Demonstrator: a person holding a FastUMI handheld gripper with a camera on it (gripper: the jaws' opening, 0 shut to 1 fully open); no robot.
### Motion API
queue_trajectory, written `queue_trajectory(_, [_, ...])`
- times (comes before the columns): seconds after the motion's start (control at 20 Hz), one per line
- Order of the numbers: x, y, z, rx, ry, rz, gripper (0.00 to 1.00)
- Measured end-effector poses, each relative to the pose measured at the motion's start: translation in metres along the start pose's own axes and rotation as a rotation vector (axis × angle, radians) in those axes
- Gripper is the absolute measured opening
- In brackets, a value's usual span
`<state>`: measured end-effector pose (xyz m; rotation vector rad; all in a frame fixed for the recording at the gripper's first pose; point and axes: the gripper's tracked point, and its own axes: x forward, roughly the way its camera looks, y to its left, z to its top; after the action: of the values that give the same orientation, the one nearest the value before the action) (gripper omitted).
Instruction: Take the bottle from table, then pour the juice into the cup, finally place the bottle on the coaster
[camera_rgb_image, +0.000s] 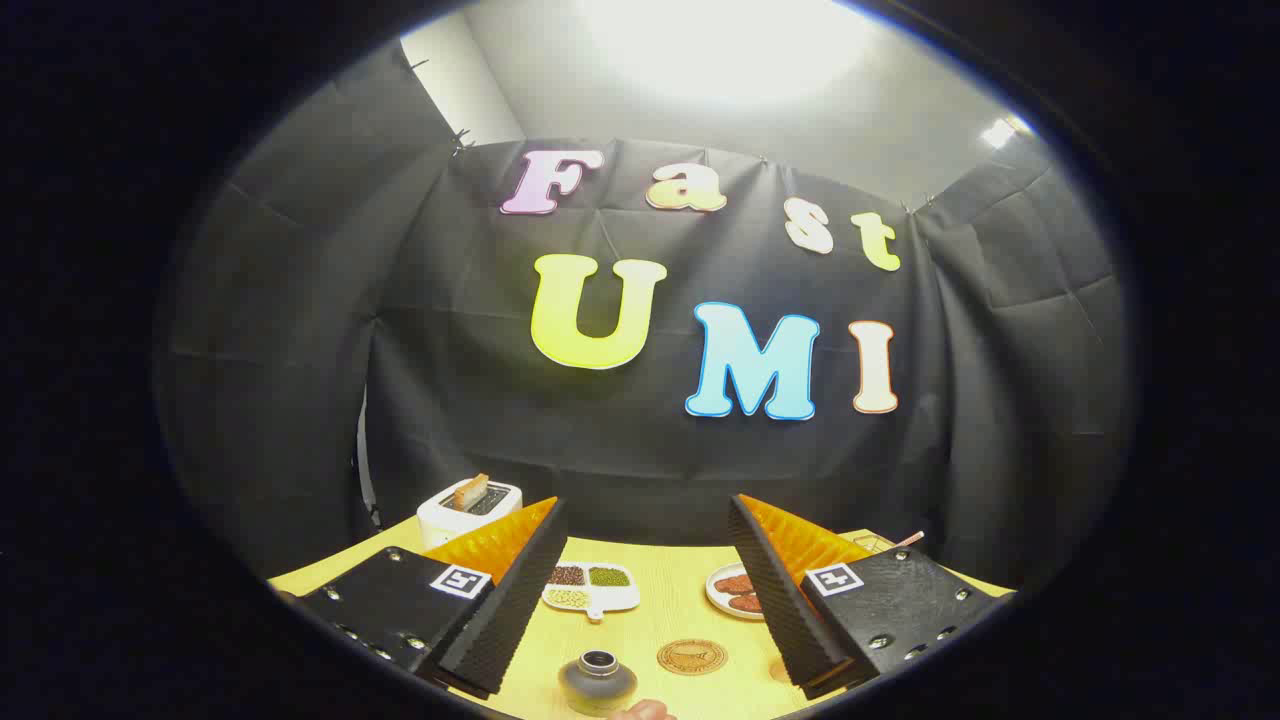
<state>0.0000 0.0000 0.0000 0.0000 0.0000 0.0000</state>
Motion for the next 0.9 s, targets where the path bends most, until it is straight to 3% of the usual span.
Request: queue_trajectory(0.9, [0.002, -0.024, -0.019, -0.01, 0.033, -0.072, 0.99])
